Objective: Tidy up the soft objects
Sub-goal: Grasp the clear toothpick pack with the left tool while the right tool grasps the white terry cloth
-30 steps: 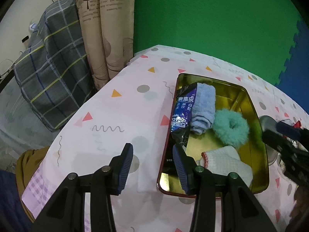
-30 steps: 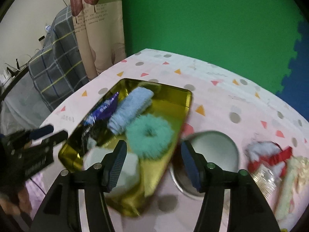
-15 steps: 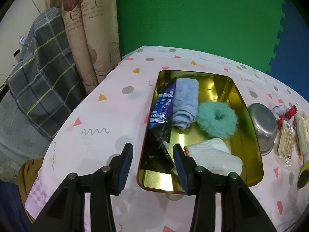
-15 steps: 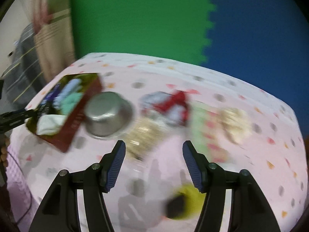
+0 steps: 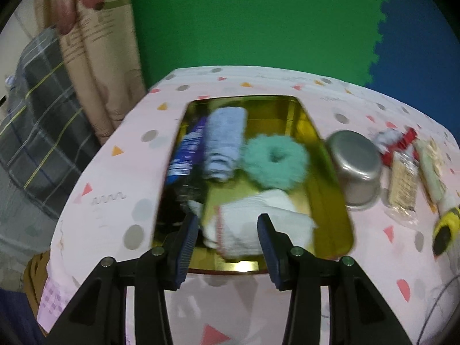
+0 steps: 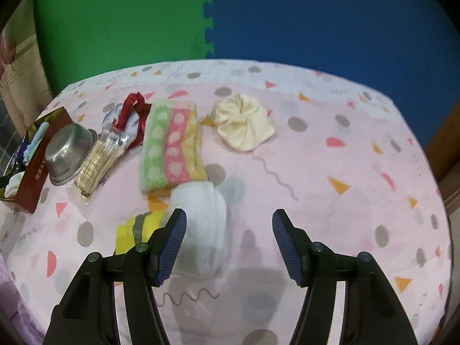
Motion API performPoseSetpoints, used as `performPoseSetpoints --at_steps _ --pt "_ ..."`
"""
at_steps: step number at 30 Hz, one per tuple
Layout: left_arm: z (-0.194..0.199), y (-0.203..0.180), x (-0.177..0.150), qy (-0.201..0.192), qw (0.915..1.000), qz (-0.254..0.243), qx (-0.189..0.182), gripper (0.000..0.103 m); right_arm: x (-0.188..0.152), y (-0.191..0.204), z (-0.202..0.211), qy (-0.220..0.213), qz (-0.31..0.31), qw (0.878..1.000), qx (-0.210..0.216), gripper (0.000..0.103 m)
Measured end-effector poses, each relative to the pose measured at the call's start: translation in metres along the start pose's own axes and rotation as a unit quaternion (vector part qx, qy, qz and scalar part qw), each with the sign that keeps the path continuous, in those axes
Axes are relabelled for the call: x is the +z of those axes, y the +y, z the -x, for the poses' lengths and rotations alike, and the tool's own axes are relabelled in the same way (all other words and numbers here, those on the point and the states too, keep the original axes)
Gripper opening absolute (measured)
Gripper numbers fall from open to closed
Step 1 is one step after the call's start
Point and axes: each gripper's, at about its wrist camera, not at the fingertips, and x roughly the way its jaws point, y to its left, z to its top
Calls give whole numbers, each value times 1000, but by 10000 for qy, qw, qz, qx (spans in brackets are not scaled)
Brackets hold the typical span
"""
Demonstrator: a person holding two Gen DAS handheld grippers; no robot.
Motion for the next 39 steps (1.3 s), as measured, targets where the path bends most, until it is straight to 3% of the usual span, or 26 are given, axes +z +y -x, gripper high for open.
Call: performPoseSetpoints --at_steps 10,14,17,25,29,32,39 --pt "6 -67 2 143 9963 -564 -640 44 -9 15 -31 138 18 9990 430 58" --pt "9 -97 5 146 9929 -825 -847 44 -10 11 -29 20 2 9989 471 37" --pt "10 -119 9 159 9900 -997 -983 44 -11 4 -25 -106 5 9994 338 27" --pt "7 -173 16 261 9790 -1363 -1492 44 -15 -52 -26 -234 -459 9981 -352 27" --pt "1 -197 21 381 9725 -1477 -1758 44 -17 -77 -31 -286 -914 9952 -218 28" --pt "-5 -213 25 421 9696 -1553 -1842 52 -17 -75 -33 -331 -880 9953 -227 30" --pt "-31 -243 33 643 9669 -1712 -1781 53 -19 -67 -35 -401 -689 9963 -308 37"
